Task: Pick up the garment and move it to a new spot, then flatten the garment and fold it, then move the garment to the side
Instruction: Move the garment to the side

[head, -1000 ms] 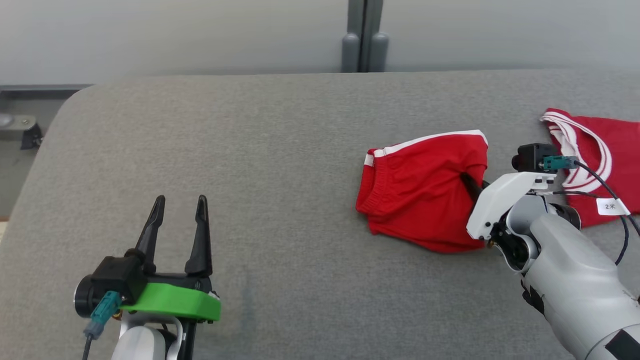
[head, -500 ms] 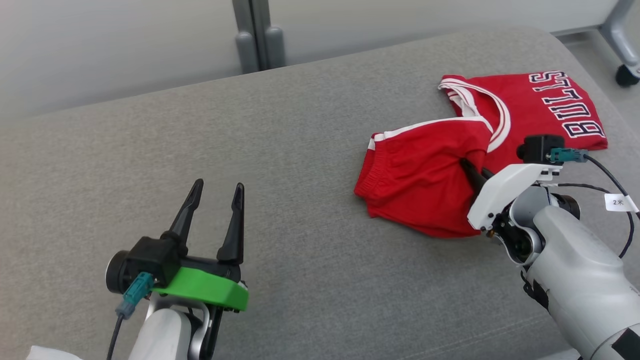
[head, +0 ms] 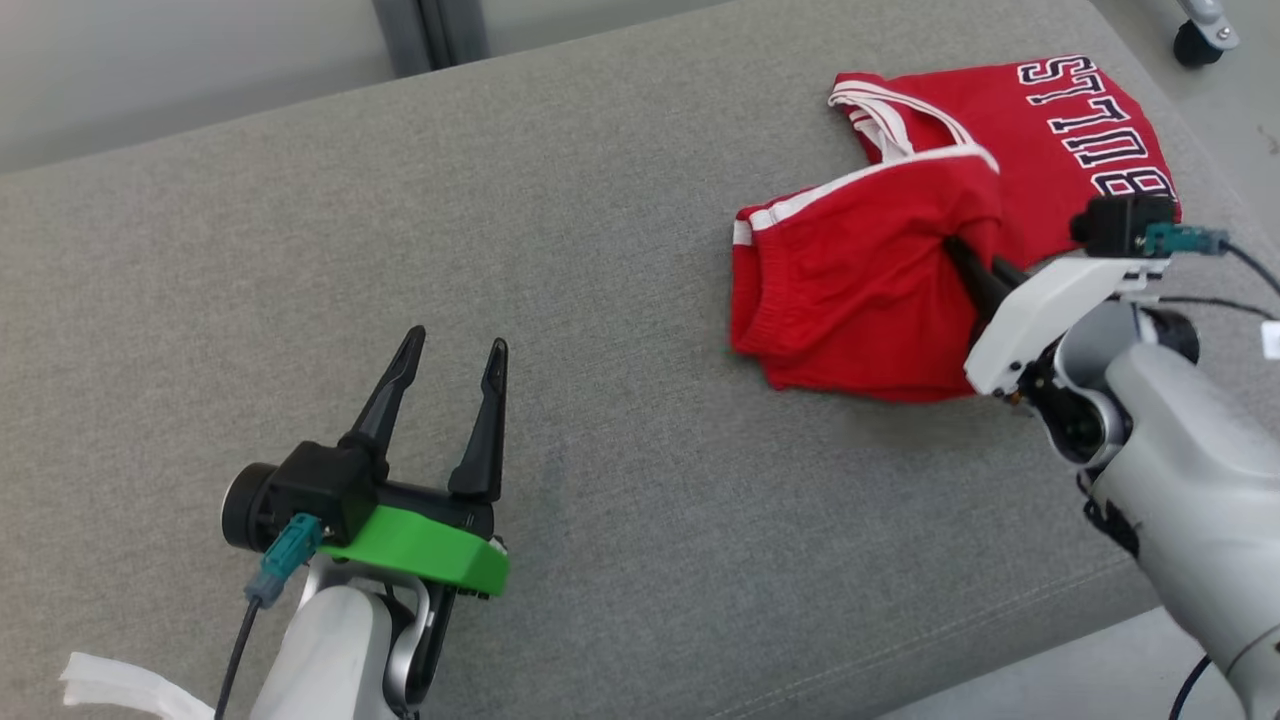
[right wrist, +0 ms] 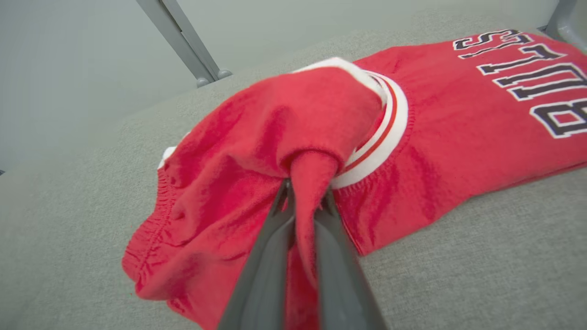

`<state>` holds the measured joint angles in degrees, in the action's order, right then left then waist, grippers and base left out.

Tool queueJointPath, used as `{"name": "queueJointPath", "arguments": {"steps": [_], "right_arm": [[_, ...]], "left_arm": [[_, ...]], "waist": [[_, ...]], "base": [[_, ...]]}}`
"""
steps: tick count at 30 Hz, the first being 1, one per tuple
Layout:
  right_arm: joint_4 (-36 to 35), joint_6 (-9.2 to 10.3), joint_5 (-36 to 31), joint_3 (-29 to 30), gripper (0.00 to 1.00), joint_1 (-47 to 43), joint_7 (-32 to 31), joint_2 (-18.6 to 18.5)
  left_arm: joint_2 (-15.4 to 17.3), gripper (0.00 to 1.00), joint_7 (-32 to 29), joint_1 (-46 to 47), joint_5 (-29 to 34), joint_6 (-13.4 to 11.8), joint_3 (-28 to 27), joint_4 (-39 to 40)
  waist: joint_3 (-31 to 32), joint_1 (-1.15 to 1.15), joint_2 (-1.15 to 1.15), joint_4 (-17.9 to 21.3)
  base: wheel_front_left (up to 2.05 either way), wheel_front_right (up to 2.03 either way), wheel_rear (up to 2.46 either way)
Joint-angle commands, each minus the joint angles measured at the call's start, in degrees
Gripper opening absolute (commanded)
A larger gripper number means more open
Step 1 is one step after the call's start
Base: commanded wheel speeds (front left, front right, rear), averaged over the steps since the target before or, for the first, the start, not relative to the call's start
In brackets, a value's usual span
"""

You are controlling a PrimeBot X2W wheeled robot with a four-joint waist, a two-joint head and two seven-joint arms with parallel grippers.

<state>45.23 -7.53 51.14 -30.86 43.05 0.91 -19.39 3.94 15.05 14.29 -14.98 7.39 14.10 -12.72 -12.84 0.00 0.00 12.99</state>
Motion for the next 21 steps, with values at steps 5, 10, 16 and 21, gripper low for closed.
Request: {"name": "queueJointPath", "arguments": {"steps": [5,10,16,21], "right_arm": [[-4.41,0.08,-2.14,-3.14,0.0,5.37,-3.67,-6.05],[-8.99,0.08,-2.5,-7.41,0.0,9.21,-7.16,-12.63],[-11.28,0.08,0.04,-8.9,0.0,13.08,-7.11,-21.5],[-10.52,0.09,0.36,-10.08,0.0,16.43,-5.27,-26.73]], "left_arm": [[0.76,1.0,0.13,2.24,0.4,0.2,0.05,0.16],[1.4,1.0,0.13,3.88,0.9,0.2,0.35,0.33],[2.19,1.0,0.13,6.24,1.75,0.2,0.31,0.96],[2.6,1.0,0.13,7.94,2.44,0.2,0.67,1.07]], "waist": [[-4.75,0.0,0.0,-2.05],[-8.95,0.0,0.0,-3.48],[-13.81,0.0,0.0,-4.43],[-17.36,0.0,0.0,-4.83]], "base": [[0.0,0.0,0.0],[0.0,0.0,0.0],[0.0,0.0,0.0],[0.0,0.0,0.0]]}}
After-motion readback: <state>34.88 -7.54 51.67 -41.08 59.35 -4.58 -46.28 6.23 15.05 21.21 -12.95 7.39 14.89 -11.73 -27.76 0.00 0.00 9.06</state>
